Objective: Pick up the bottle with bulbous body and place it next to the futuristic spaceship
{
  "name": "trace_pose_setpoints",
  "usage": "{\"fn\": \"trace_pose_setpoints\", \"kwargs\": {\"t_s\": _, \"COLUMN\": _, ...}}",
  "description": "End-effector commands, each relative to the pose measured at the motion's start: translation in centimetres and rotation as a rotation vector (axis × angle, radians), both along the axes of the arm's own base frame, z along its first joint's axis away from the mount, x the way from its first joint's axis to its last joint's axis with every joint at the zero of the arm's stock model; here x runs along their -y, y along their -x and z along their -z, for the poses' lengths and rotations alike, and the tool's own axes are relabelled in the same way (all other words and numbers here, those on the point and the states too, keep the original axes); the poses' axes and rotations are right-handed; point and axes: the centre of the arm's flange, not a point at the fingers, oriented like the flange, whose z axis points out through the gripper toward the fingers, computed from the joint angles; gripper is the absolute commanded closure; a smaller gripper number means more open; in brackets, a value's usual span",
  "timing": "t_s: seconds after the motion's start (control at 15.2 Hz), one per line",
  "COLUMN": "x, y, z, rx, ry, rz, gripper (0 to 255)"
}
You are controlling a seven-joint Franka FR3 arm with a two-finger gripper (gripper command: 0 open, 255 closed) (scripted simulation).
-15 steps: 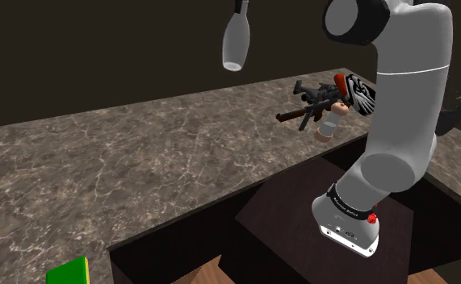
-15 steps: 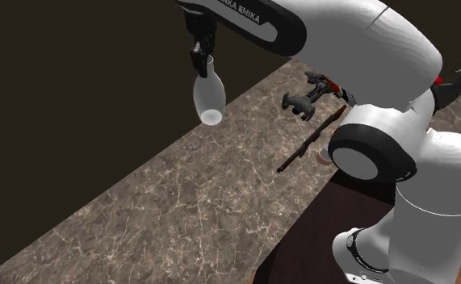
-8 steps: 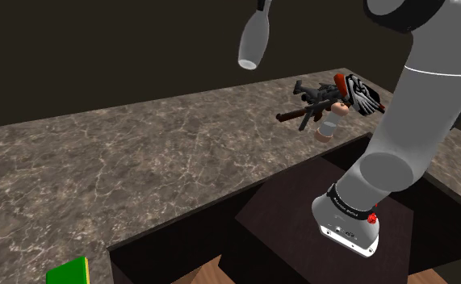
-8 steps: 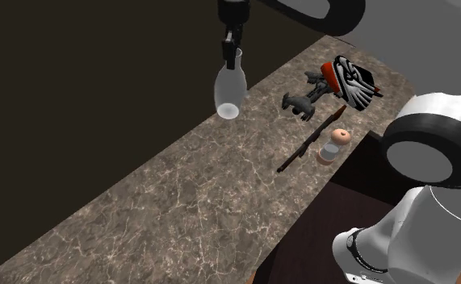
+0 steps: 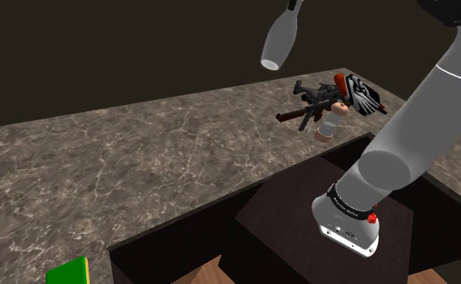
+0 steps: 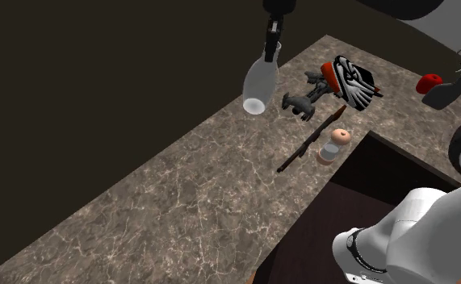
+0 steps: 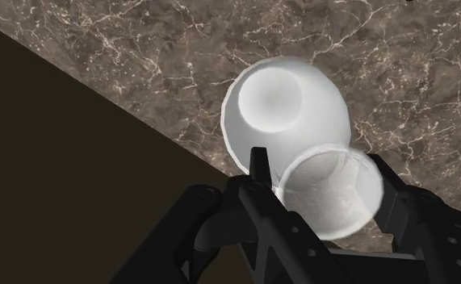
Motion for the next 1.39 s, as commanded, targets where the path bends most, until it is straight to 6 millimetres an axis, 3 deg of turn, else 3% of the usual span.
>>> {"fn": "trace_pose_setpoints", "kwargs": {"t_s": 0.0, "x": 1.2, "y": 2.1, "z": -0.5, "rx": 0.000, "ry": 0.000, "rz": -0.001, "gripper": 255}}
{"fn": "trace_pose_setpoints", "kwargs": {"t_s": 1.32, "x": 14.1, "y": 24.6, "z": -5.7, "rx": 0.000, "ry": 0.000, "rz": -0.001, "gripper": 255}}
